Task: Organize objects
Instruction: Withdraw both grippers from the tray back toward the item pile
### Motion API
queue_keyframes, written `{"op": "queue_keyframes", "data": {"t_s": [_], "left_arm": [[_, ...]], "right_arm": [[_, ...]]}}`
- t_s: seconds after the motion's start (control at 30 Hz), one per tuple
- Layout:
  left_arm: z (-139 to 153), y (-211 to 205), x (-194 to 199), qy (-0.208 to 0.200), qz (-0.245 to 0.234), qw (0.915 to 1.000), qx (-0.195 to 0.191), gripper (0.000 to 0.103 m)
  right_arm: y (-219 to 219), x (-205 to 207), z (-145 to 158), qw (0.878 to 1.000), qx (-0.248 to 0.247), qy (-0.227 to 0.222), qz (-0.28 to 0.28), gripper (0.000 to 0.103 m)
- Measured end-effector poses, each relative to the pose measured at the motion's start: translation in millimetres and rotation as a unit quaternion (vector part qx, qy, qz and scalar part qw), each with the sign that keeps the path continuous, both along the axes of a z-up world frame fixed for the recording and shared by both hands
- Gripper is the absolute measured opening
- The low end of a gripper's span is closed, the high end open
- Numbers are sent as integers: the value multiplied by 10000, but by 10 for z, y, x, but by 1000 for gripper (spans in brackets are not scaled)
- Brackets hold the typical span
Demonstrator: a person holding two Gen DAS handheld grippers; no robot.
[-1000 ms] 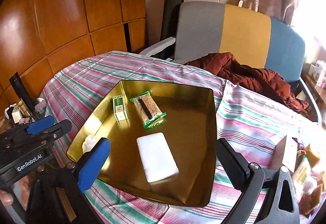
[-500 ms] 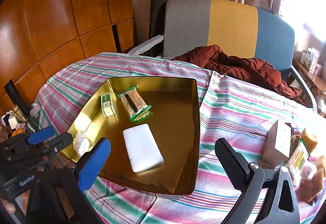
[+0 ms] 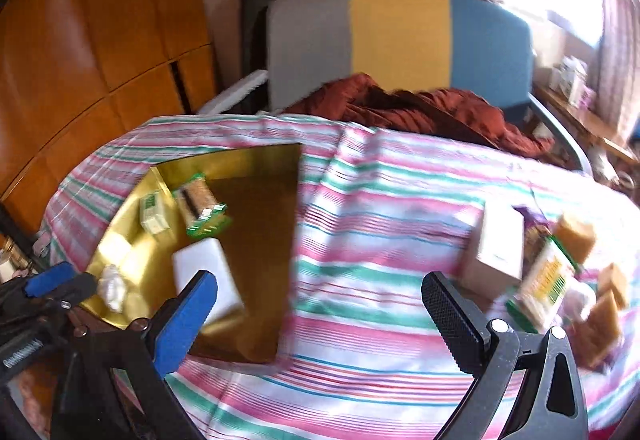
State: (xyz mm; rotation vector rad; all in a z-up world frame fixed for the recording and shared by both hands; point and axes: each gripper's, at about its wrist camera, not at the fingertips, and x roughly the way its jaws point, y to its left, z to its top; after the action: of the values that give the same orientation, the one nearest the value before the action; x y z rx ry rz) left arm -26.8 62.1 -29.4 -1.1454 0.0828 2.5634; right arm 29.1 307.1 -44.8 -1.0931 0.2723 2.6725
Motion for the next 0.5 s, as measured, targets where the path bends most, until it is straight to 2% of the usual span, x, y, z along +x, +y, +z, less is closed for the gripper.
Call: {"op": "queue_keyframes", "data": {"t_s": [0.3, 0.5], "left_arm": [[-28, 228, 41, -50, -327, 9994, -106, 55], [-9, 548, 99, -66, -942, 9954, -185, 55]], "right_arm": [[995, 445, -148, 9932, -308, -294, -1087, 103], [1742, 807, -31, 9833, -197, -380, -1770, 103]]}}
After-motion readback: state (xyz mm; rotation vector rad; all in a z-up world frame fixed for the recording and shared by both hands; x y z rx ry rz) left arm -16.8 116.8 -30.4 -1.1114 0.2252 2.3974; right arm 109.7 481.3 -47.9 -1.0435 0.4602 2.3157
